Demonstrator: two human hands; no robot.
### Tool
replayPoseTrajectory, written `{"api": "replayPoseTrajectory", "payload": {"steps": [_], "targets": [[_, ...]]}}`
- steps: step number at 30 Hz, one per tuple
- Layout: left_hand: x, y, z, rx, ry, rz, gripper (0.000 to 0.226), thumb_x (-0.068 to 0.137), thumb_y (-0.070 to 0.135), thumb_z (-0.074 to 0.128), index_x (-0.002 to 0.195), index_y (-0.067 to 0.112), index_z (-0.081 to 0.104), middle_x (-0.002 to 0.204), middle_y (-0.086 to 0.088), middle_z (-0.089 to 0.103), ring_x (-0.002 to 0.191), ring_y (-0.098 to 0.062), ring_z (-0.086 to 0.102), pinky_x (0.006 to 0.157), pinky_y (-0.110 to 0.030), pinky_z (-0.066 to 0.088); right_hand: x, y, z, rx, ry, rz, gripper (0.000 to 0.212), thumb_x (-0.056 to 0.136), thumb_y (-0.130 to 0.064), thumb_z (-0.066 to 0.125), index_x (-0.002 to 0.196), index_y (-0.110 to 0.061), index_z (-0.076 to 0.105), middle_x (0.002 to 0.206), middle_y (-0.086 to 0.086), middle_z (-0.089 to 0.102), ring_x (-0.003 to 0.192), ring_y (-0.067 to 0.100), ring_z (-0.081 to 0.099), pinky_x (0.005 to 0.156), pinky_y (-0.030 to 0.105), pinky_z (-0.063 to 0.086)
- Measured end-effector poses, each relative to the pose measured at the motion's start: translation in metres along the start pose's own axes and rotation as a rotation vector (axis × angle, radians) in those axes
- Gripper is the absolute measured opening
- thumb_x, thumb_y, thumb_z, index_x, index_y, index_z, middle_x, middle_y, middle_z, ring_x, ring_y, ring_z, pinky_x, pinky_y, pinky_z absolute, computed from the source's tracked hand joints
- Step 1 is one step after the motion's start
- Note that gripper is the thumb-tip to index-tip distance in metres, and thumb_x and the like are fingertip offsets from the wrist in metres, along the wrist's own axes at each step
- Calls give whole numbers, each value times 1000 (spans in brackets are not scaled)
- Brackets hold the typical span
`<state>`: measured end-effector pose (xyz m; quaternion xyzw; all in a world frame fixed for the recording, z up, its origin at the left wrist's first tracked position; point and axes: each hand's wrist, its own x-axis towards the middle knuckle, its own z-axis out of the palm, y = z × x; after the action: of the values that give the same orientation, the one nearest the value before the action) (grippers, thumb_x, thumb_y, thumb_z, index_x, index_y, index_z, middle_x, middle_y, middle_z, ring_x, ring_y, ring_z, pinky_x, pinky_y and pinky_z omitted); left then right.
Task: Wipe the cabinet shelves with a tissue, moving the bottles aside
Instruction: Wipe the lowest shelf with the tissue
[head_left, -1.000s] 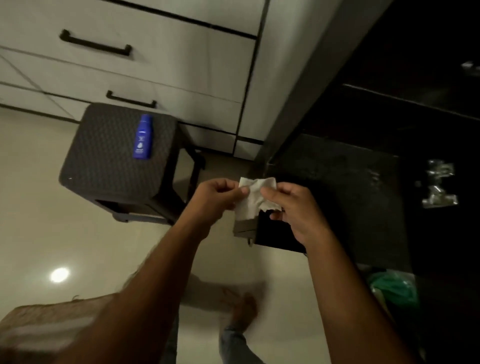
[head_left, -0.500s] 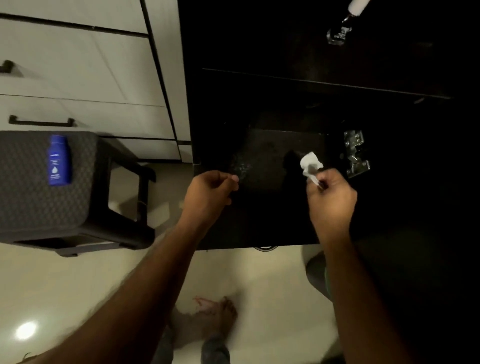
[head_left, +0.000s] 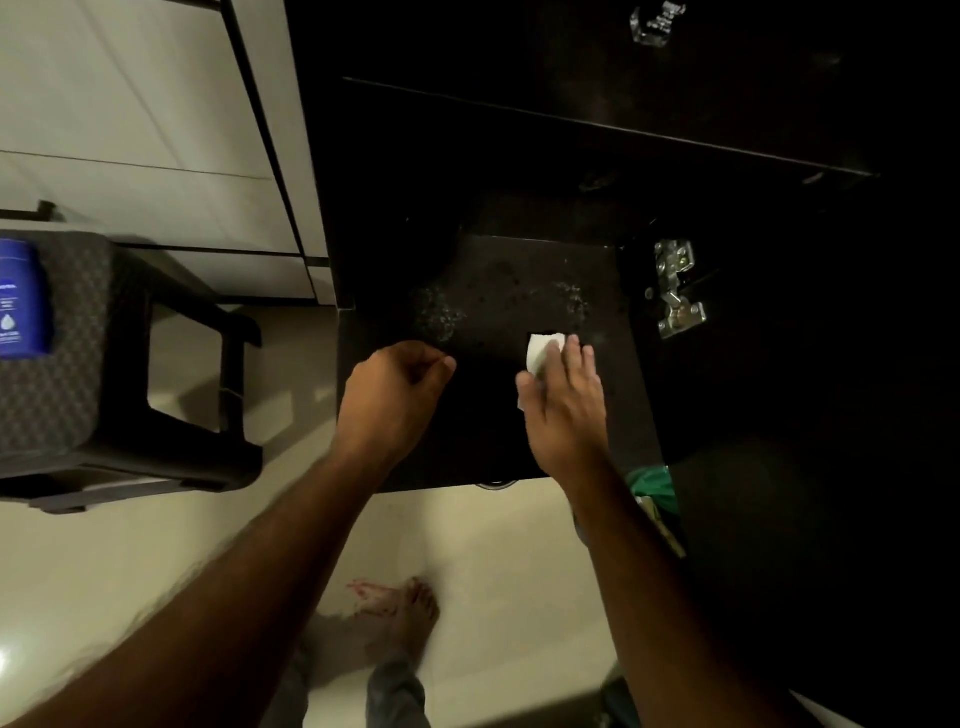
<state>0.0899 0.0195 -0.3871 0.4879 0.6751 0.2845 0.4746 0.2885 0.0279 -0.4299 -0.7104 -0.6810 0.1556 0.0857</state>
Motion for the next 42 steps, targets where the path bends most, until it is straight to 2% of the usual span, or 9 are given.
{"api": "replayPoseTrajectory", "payload": {"steps": [2,4,7,14,17,23,30,37,42], "targets": [[2,1,3,29,9,28,16,96,36,55,102,26,67,80,16,60,77,-2,58,64,-19,42,10,3,8,-109,-83,36,90,86,-67,4,156,-12,16,164,10,8,151,27,0,121,46,5],[6,1,5,58,30,54,17,96,35,55,103,25,67,78,19,57,75,2,56,62,-16,39,20,6,13,-179,-81,48,86,90,-67,6,157,-13,7,164,10,1,151,26,-5,121,45,-2],[14,2,7,97,61,76,18,96,35,56,105,26,68,80,20,57,72,5,54,59,-12,36,44,12,9,-213,-55,62,80,98,-61,17,156,-9,3,164,12,-2,151,26,-8,121,44,-5],[26,9,15,143,93,116,17,96,34,56,104,27,70,90,12,65,76,-4,61,65,-18,46,86,19,-8,-234,-79,6,80,98,-62,14,156,-10,-3,163,9,-12,150,21,-17,119,39,-14],[24,11,20,154,93,116,18,96,35,56,104,27,70,93,10,68,78,-9,64,67,-23,50,79,22,-5,-236,-113,-25,81,97,-62,12,156,-9,-1,164,8,-11,150,19,-15,121,40,-10],[28,7,28,185,87,120,20,97,35,55,110,28,68,95,13,65,71,4,55,59,-11,36,63,39,-3,-269,-134,-48,94,88,-72,3,156,-7,-3,164,8,-9,151,19,-12,122,37,-7],[34,7,32,182,105,135,21,96,38,55,109,29,69,94,12,65,81,-7,62,67,-24,50,132,25,-14,-106,-148,207,85,98,-63,18,154,-3,-3,163,14,-10,150,22,-14,122,40,-8],[40,10,37,156,138,125,23,95,36,56,111,25,69,96,10,66,83,-7,61,66,-21,44,94,22,-6,-224,-181,-39,84,97,-64,16,154,-6,-6,163,9,-13,150,18,-15,122,38,-9],[41,11,38,175,128,141,21,95,36,57,110,27,69,94,11,67,74,2,57,61,-14,40,119,27,-15,-269,-189,208,91,95,-68,13,153,-1,-7,162,17,-12,150,24,-13,121,40,-11]]}}
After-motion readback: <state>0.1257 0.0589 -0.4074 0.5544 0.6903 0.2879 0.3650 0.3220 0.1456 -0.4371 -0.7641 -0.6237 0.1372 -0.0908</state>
